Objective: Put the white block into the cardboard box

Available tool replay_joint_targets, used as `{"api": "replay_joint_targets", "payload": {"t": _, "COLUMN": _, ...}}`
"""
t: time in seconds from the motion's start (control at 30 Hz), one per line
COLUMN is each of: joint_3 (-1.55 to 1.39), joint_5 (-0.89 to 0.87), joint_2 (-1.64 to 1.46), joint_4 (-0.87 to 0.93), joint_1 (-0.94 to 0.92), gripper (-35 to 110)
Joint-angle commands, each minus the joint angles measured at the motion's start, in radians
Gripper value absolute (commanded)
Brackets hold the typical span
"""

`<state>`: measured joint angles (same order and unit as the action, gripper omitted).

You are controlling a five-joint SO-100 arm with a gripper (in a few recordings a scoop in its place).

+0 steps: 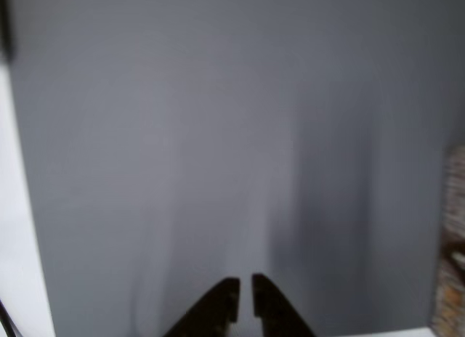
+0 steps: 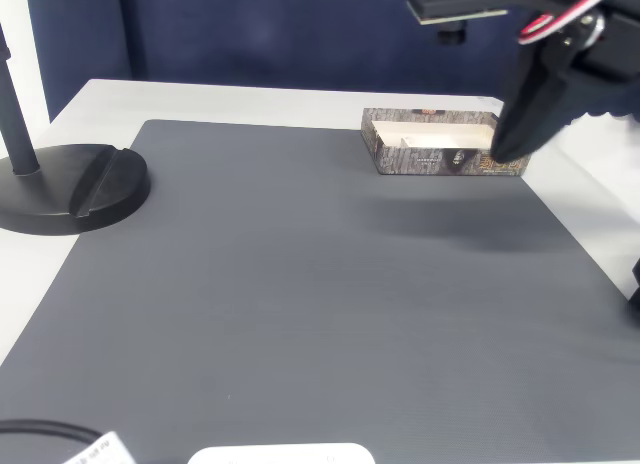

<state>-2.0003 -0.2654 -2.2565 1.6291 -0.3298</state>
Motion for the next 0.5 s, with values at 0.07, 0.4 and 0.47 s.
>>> {"api": "replay_joint_targets", "payload": {"t": 0.07, "joint_3": -0.156, "joint_5": 0.11, "joint_2": -0.212, "joint_4": -0.057, "joint_1": 0.089, "gripper": -2}}
{"api": "replay_joint_targets", "payload": {"t": 0.4, "joint_3": -0.503, "joint_5": 0.21, "joint_2": -0.523, "joint_4": -0.25, "joint_1": 0.138, "gripper": -2}}
{"api": "replay_joint_targets", "payload": {"t": 0.47, "joint_3": -0.569, "joint_5": 0.204, "joint_2": -0.586, "joint_4": -0.273, "joint_1": 0.135, "gripper": -2}}
